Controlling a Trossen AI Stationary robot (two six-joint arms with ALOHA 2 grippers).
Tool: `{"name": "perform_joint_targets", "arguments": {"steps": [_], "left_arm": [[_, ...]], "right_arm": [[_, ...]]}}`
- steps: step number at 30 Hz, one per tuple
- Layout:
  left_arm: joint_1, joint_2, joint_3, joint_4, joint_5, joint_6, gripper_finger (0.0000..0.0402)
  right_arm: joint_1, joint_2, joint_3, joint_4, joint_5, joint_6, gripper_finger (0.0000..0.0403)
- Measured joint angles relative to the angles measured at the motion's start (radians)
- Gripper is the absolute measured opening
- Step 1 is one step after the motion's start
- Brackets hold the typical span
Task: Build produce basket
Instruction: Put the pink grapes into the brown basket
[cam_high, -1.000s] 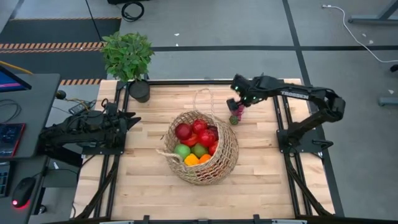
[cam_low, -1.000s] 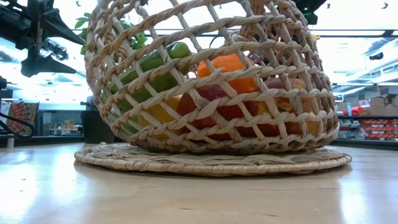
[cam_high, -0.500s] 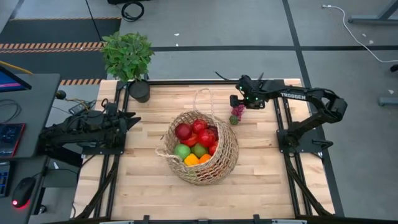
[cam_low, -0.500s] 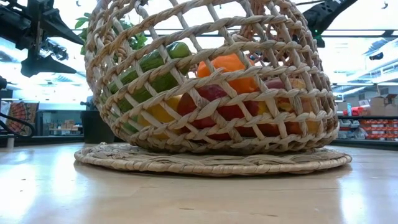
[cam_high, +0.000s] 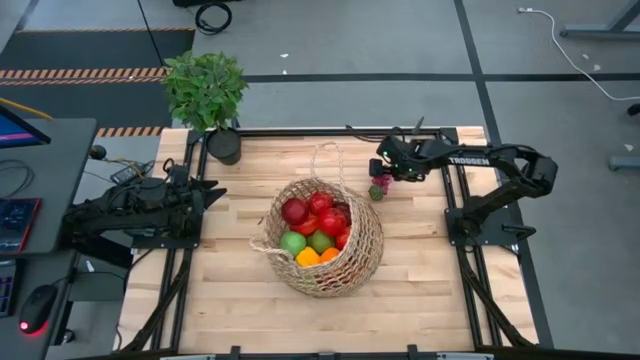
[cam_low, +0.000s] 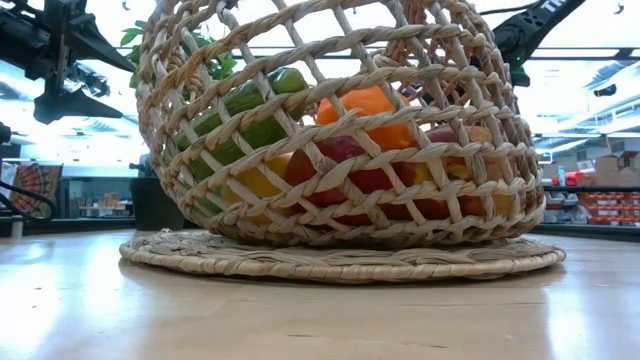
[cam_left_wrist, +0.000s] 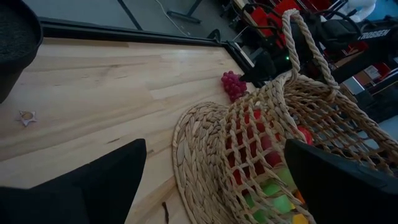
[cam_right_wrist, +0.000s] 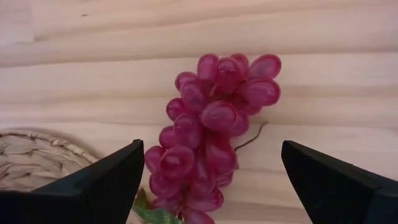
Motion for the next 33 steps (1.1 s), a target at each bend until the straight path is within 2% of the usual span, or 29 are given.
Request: {"name": "perform_joint_targets", "arguments": {"steps": [4, 11, 17, 22, 33], "left_arm": [[0.000, 0.000, 0.000, 0.000, 0.000, 0.000, 0.0390], [0.000, 0.000, 0.000, 0.000, 0.000, 0.000, 0.0390], [0.000, 0.000, 0.000, 0.000, 0.000, 0.000, 0.0390], [0.000, 0.000, 0.000, 0.000, 0.000, 0.000, 0.0390], [0.000, 0.000, 0.000, 0.000, 0.000, 0.000, 0.0390]], "right_arm": [[0.031, 0.022, 0.000, 0.020, 0.049, 0.039, 0.0382], [0.061, 0.137, 0.000, 0.105, 0.012, 0.042, 0.0382], [0.087, 0.148, 0.000, 0.131, 0.044, 0.035, 0.0371], [0.081, 0.147, 0.000, 0.131, 0.063, 0.007, 0.0335], [0.056, 0.147, 0.000, 0.123, 0.059, -0.065, 0.0222]]}}
